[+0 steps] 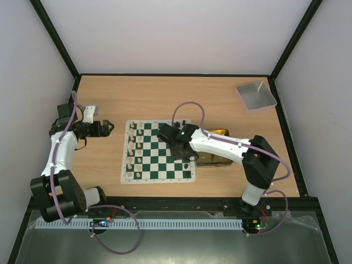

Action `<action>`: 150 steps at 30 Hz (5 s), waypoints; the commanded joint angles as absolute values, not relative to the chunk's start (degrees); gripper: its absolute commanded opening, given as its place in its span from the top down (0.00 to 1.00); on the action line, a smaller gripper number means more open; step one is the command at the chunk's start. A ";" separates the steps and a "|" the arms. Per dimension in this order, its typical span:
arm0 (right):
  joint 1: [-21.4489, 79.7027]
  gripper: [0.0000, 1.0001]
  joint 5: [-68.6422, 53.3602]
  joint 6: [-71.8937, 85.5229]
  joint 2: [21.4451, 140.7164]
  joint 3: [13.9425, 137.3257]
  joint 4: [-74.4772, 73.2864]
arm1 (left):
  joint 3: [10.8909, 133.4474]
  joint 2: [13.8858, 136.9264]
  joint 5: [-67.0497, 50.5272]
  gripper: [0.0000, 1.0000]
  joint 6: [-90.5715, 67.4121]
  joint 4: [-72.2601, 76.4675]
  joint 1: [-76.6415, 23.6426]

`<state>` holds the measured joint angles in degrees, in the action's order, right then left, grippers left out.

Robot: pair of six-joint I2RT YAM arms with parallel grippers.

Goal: Set up the chess pieces on the board
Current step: Place the chess piece on the chessboard, then pick up the chess piece from the storage box, then place the chess piece on the chessboard.

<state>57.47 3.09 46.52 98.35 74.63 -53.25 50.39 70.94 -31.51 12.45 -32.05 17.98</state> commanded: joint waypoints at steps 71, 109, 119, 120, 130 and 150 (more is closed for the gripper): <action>58.07 0.73 4.77 46.26 105.71 79.59 -52.17 | 50.59 71.02 -32.64 0.01 13.03 -32.74 18.63; 30.13 0.72 -1.59 37.57 88.34 53.06 -43.24 | 50.54 71.63 -32.43 0.01 12.96 -32.74 18.72; 30.10 0.73 -2.90 37.68 89.76 50.52 -40.27 | 50.54 71.77 -32.23 0.01 12.83 -32.67 18.71; 30.14 0.74 -3.12 37.67 89.88 50.34 -40.01 | 50.54 71.76 -32.25 0.01 12.83 -32.69 18.72; 30.13 0.94 -0.60 37.56 88.70 52.05 -42.08 | 50.54 71.92 -32.43 0.01 12.83 -32.74 18.70; 55.63 0.95 3.78 49.97 88.78 69.86 -53.17 | 50.63 71.37 -32.44 0.01 12.83 -32.87 18.64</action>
<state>50.81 3.31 44.69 87.26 67.22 -50.15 50.39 71.46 -31.73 12.51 -32.08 18.35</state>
